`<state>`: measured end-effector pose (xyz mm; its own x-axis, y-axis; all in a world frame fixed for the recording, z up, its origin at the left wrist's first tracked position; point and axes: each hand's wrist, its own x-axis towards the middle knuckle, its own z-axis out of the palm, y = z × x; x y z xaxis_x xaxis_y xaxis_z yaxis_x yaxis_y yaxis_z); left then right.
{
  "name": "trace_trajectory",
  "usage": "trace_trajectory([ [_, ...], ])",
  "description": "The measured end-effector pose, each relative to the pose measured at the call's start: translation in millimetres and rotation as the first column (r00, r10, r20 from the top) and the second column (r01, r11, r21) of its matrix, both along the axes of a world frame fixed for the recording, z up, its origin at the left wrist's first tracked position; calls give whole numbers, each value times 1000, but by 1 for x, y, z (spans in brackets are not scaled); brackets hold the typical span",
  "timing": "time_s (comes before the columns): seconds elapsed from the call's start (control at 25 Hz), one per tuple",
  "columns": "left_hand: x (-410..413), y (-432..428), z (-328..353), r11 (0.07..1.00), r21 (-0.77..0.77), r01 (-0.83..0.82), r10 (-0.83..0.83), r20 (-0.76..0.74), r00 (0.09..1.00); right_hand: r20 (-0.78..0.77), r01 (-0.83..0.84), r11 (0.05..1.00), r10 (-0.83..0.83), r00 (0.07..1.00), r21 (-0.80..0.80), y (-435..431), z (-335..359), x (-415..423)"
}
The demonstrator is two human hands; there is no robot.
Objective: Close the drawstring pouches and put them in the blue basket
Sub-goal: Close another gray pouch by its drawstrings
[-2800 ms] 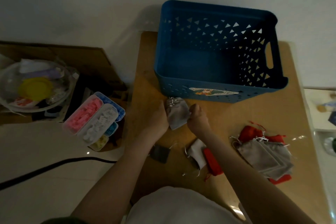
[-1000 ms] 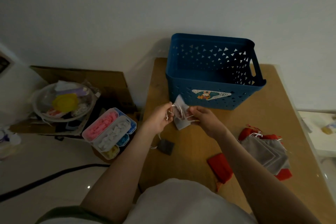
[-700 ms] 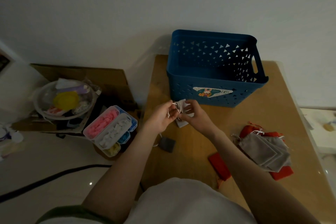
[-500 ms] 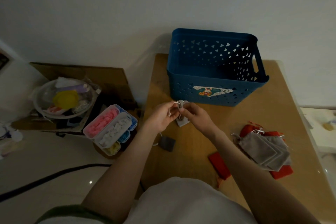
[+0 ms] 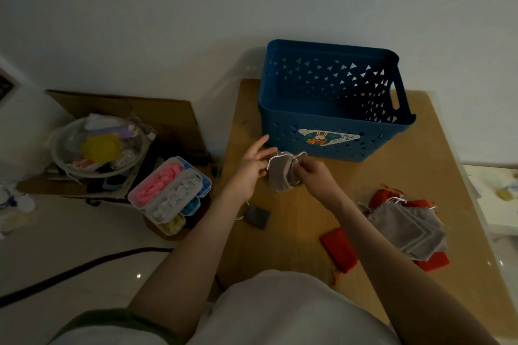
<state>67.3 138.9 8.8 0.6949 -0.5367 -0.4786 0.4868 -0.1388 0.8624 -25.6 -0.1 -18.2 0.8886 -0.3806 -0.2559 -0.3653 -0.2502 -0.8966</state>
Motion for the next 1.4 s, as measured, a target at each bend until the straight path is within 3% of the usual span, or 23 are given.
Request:
trace_trajectory([
  [0.12,2,4,-1,983,161,94,-111,97,989,-11,-50,997,50,999,62,0,8,0],
  [0.28,0,3,0,899,357,255,-294,57,954,-19,-81,993,83,996,91,1,17,1],
  [0.48,-7,-2,2,908,302,290,-361,215,907,-16,-22,994,24,1000,106,1,21,1],
  [0.6,-7,-5,-3,936,282,212,-289,271,918,14,32,993,-33,999,113,1,18,0],
  [0.72,-6,-7,-6,962,262,77,-138,219,966,49,142,964,-156,986,224,-5,12,1],
  [0.8,-7,-8,-4,970,221,-102,87,75,993,84,191,898,-243,966,395,-11,10,0],
  [0.88,-8,-7,-3,959,157,-236,255,-114,960,108,184,791,-300,948,583,-13,9,-4],
  [0.96,-11,-6,-1,956,99,-277,292,-203,935,109,166,715,-322,941,679,-14,8,-9],
  [1.08,-12,-5,0,972,86,-220,231,-149,961,65,178,660,-327,943,730,-14,4,-12],
  [1.24,-14,-5,-3,978,175,-111,116,-23,993,-110,346,761,-344,932,549,-13,1,-8],
  [1.4,-18,-5,-5,980,180,-87,80,43,996,-67,180,884,-168,984,431,-11,7,-6],
])
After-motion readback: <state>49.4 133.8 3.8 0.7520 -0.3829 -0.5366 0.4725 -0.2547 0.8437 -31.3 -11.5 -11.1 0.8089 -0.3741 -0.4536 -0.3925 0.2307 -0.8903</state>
